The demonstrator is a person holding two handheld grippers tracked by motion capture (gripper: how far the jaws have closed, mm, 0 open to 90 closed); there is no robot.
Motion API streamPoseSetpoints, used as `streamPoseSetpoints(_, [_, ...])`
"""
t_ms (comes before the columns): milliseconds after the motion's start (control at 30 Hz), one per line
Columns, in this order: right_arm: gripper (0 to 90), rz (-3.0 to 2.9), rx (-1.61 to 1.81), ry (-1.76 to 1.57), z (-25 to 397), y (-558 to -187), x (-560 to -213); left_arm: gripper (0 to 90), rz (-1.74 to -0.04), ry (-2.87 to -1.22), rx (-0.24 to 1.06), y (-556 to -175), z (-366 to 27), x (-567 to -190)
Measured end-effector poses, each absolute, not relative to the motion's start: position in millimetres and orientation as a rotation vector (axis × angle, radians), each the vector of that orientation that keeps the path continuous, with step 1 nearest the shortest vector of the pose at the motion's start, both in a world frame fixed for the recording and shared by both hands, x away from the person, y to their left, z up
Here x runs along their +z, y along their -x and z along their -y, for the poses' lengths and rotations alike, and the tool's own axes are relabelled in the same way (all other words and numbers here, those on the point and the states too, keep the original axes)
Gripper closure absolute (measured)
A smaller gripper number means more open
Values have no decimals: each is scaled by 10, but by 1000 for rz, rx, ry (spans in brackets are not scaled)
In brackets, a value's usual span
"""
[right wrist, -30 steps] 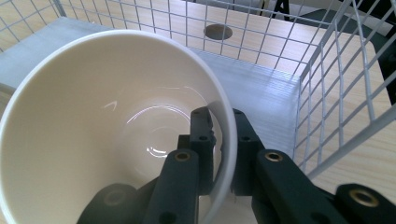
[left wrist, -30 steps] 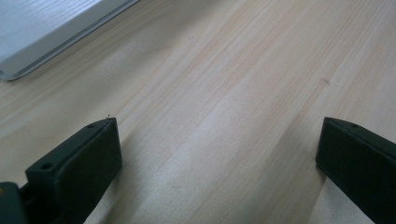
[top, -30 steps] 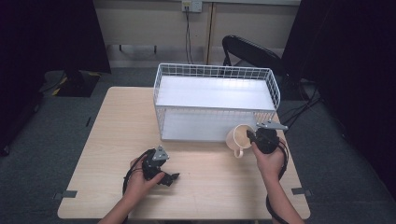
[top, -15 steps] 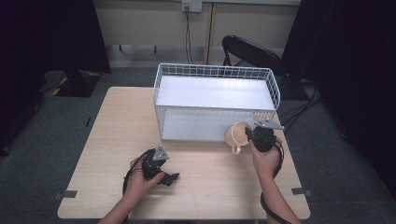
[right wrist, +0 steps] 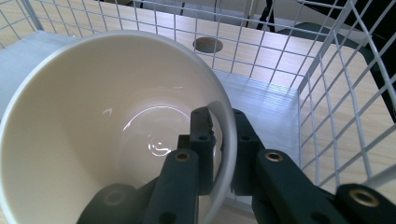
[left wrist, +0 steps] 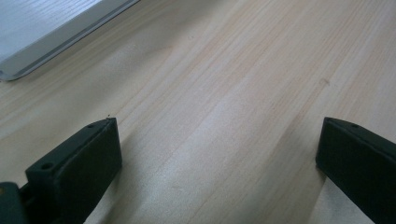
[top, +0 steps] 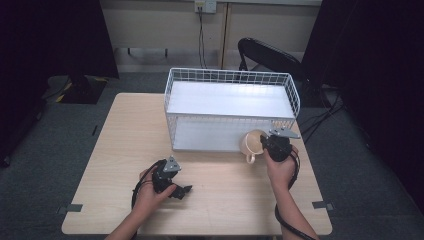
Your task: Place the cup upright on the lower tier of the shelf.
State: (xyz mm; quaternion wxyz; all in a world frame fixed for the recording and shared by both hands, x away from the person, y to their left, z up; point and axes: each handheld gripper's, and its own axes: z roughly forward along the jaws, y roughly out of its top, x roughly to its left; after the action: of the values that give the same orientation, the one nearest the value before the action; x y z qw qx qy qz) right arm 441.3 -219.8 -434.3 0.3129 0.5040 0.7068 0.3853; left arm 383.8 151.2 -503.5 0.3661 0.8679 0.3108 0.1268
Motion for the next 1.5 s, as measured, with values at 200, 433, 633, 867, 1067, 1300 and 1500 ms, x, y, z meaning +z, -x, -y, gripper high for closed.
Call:
streamPoseSetpoints(200, [829,-1853,1008,-1320,2145,-4474,-4374,0,-799,-2231,326,-3838,-1512,-5035])
streamPoseSetpoints(433, [829,-1839,1014,-1315,2085,-4511,-4398,0,-800,-2230,325,-3838,-1512,-5035])
streamPoseSetpoints(633, [829,-1806,1032,-1325,2045,-4553,-4421,0,-798,-2230,326,-3840,-1511,-5036])
streamPoseSetpoints(867, [829,-1793,1035,-1326,2004,-4581,-4465,0,-798,-2232,325,-3840,-1511,-5035])
streamPoseSetpoints(1067, [826,-1770,1047,-1336,1973,-4598,-4492,0,-798,-2231,325,-3841,-1511,-5035])
streamPoseSetpoints(1300, [804,-1747,1094,-1344,1959,-4597,-4467,0,-797,-2232,325,-3841,-1511,-5035])
streamPoseSetpoints(1500, [748,-1741,1104,-1348,1950,-4605,-4431,0,-797,-2232,325,-3841,-1511,-5035])
